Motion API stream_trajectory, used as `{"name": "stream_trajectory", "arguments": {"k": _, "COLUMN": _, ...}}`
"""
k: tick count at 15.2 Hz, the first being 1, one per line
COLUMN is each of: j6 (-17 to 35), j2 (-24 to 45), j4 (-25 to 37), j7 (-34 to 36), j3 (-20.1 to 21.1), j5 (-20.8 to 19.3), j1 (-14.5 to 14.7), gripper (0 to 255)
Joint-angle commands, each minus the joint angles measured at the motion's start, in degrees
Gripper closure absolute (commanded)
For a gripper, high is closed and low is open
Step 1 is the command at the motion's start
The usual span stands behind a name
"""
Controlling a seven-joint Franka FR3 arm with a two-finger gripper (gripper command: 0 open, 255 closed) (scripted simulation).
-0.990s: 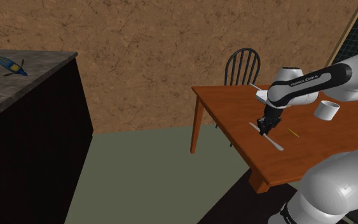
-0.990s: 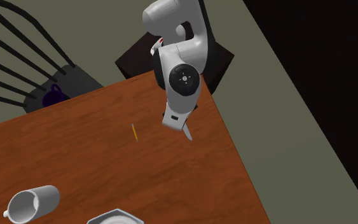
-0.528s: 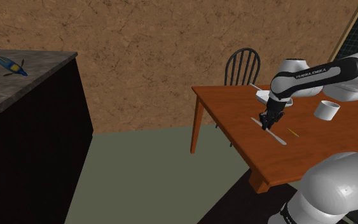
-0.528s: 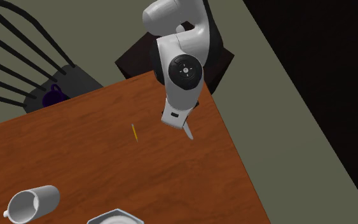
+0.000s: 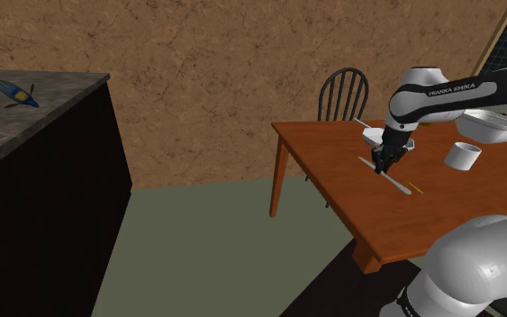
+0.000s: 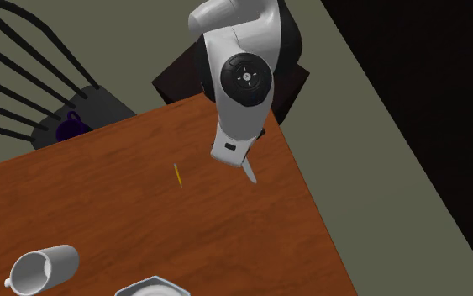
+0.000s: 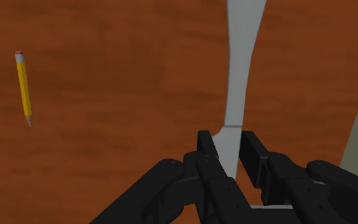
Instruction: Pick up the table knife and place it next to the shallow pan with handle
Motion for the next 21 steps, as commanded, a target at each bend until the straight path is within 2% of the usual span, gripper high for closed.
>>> {"name": "stream_trajectory", "arguments": {"k": 1, "j6": -1.7, "j2": -0.7, "j4": 0.9, "j7": 0.0, "j3": 0.4, "j5": 0.1, "j1": 0.0, "gripper": 255}}
{"name": "stream_trajectory", "arguments": {"k": 4, "j6": -3.8, "j2": -1.4, "j4": 2.4, "j7": -0.1, "j3": 0.9, "j5": 0.4, "j1": 0.0, "gripper": 255}}
{"name": "stream_trajectory", "arguments": {"k": 11, "j6": -1.1, "j2": 13.9, "j4": 15.6, "j7": -9.8, "j3": -7.4, "j5": 4.5, "j1": 2.2, "gripper": 255}}
{"name": "stream_trajectory", "arguments": {"k": 17, "j6": -1.2, "j2": 29.1, "j4": 29.3, "j7": -20.7, "j3": -13.6, "j5": 13.7, "j1": 2.7, "gripper": 255}}
{"name": "stream_trajectory", "arguments": {"k": 21, "j6": -3.5, "j2": 40.3, "j4": 40.0, "j7": -28.2, "j3": -15.3, "j5": 21.9, "j1": -0.2, "gripper": 255}}
